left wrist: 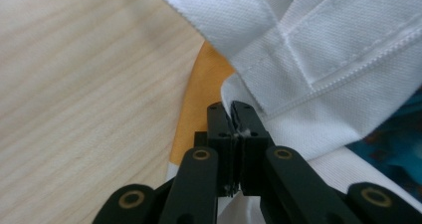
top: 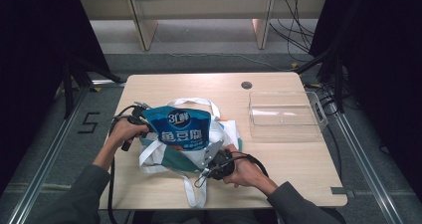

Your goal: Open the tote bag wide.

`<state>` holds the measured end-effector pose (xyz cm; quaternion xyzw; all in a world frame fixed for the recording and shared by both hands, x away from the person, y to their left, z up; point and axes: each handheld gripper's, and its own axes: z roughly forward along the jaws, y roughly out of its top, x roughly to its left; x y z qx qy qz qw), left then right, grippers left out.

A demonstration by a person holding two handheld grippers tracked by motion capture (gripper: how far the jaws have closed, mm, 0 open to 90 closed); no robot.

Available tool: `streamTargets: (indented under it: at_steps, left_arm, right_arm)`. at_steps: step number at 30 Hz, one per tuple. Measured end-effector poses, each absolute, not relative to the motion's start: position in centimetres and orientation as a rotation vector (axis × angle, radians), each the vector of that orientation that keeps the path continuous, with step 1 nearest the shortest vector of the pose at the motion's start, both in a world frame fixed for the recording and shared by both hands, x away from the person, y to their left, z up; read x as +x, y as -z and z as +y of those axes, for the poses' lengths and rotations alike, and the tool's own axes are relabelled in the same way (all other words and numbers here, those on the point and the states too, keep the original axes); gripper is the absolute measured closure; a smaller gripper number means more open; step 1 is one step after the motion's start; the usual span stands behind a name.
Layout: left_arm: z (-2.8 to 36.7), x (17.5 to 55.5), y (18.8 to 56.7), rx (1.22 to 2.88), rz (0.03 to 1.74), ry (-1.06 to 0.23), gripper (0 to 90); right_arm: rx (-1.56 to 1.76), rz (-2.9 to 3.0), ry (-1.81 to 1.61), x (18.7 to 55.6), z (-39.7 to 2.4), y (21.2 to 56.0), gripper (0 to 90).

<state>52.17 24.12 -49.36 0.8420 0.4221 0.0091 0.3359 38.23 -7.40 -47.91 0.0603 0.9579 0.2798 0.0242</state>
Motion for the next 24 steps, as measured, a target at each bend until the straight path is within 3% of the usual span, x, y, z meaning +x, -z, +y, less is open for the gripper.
streamTargets:
  at_steps: [3, 5, 6, 7, 8, 11, 15, 24]
  left_arm:
    - [24.0, 51.9, 49.0, 2.234, 1.065, -0.077, 86.2]
    - [24.1, 51.8, 48.7, 2.228, 1.055, -0.106, 75.8]
    - [24.6, 51.7, 48.0, 2.281, 1.026, -0.140, 75.8]
    - [24.9, 50.9, 47.1, 2.205, 1.069, -0.150, 65.7]
    - [24.9, 50.9, 47.1, 2.205, 1.069, -0.150, 63.1]
    - [26.5, 48.5, 44.2, 2.099, 1.051, -0.176, 58.6]
    - [27.9, 46.2, 42.4, 2.064, 1.045, -0.223, 55.7]
    - [28.5, 39.3, 41.5, 1.921, 1.005, -0.105, 45.2]
  right_arm:
    - [0.194, 2.965, -0.840, 38.2, -7.1, 48.7, 81.7]
    - [0.220, 2.962, -0.847, 38.3, -7.2, 48.5, 80.4]
    - [0.220, 2.962, -0.847, 38.3, -7.2, 48.5, 80.4]
    - [0.253, 2.967, -0.900, 38.3, -7.6, 47.8, 73.2]
    - [0.253, 2.967, -0.900, 38.3, -7.6, 47.8, 73.2]
    - [0.301, 2.882, -1.088, 38.2, -8.6, 45.0, 60.6]
    - [0.333, 2.827, -1.186, 38.2, -9.4, 43.1, 57.1]
    - [0.524, 2.663, -1.157, 40.0, -12.1, 41.8, 54.4]
